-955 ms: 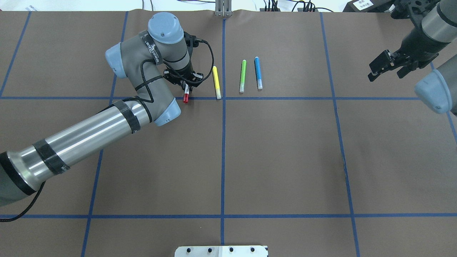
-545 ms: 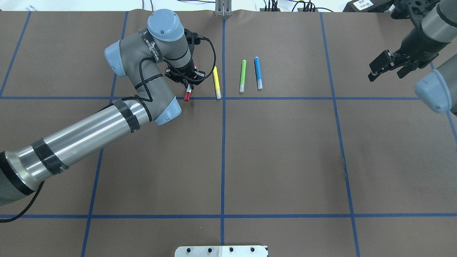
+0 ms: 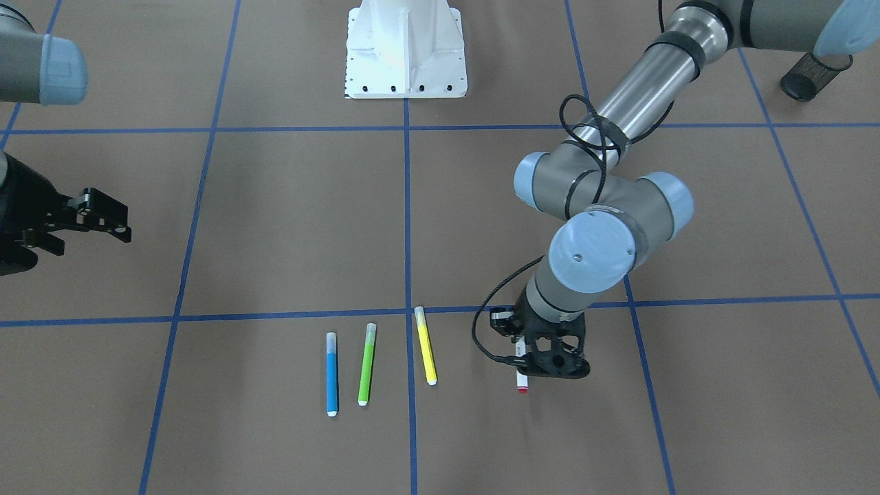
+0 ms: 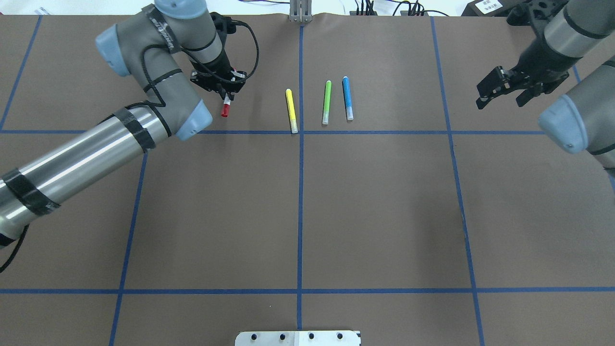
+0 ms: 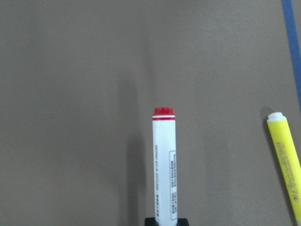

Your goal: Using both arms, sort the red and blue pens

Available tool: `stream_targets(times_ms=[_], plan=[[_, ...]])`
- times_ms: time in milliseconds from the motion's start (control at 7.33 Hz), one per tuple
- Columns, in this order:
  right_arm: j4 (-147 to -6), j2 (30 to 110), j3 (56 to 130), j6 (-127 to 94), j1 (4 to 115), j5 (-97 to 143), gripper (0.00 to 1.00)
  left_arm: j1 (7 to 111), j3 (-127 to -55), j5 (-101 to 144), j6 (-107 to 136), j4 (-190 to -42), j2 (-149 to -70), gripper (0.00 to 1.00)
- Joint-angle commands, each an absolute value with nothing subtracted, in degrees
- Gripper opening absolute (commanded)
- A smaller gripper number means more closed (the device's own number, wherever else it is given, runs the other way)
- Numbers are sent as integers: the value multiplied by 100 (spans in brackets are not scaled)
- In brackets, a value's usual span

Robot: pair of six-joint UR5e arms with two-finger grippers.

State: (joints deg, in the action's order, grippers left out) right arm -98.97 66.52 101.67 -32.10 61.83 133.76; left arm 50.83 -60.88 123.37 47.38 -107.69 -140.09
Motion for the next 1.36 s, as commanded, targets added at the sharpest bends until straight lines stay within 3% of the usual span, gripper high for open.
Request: stream_targets(times_ms=[0,136,545,818,1227], plan=[[-9809,5534,9348,-4399,5636,13184,100,5928,-6301,12830,3698,-10740,-13276,0],[-9608,4998,8612,-4455,5416,12923,100,6263,-6537,12867,3169,-10732,-12871,0],[-7451,4432,6729,-4762,4932,12026,100,6950,-6819,13254,2271,-10653,-12316,0],[-7286,4027,6330,-5140,4545,11681,98,7433,-7003,13656,1637,-10233,-12217,0],[-7277,3964,6284,-5212,4439,11681,93,7462,-9037,13755,1635,-8222,-11665,0]])
